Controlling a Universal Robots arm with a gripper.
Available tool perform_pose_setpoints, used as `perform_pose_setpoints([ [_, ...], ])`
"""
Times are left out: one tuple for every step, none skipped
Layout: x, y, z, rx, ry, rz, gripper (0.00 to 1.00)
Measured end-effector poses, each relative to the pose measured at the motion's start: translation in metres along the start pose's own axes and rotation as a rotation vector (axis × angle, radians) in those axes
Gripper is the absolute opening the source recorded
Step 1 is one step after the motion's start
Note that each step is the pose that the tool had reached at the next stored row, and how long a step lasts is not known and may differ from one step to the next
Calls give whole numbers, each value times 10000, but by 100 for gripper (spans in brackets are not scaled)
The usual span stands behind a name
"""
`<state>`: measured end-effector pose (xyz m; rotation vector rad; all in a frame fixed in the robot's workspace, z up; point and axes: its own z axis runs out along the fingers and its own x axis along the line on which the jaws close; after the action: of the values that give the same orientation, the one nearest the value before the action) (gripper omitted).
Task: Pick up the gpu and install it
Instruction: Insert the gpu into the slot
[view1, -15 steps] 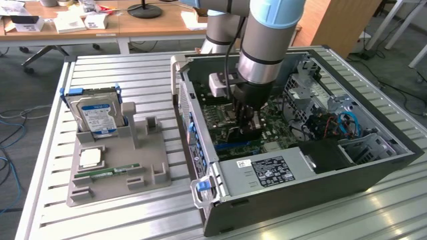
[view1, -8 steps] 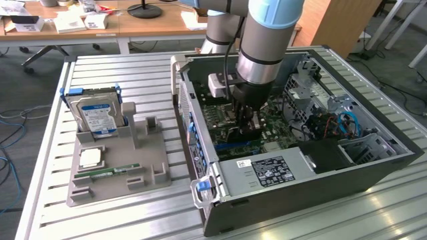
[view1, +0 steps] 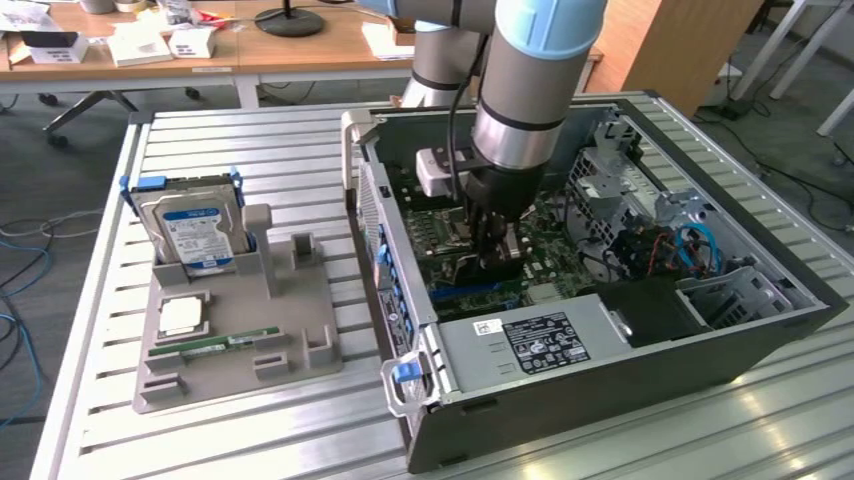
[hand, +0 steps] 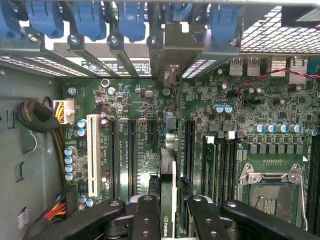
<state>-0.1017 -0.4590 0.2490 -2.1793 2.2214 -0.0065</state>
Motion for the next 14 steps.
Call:
perform_pose_setpoints([
  [0,0,3,-1,1,0,26],
  [0,0,3,-2,3,0,26],
  [0,0,3,-2,4,0,26],
  [0,0,3,-2,4,0,26],
  [0,0,3,-3,4,0,26],
  [0,0,4,-2,4,0,26],
  [0,0,4,-2,4,0,26],
  [0,0,4,-2,3,0,26],
  [0,0,7,-1,2,0,26],
  [0,0,11,-1,2,0,26],
  [1,1,11,-2,3,0,26],
  [0,1,11,-2,3,0,26],
  [1,0,11,-2,4,0,26],
  [1,0,11,-3,3,0,26],
])
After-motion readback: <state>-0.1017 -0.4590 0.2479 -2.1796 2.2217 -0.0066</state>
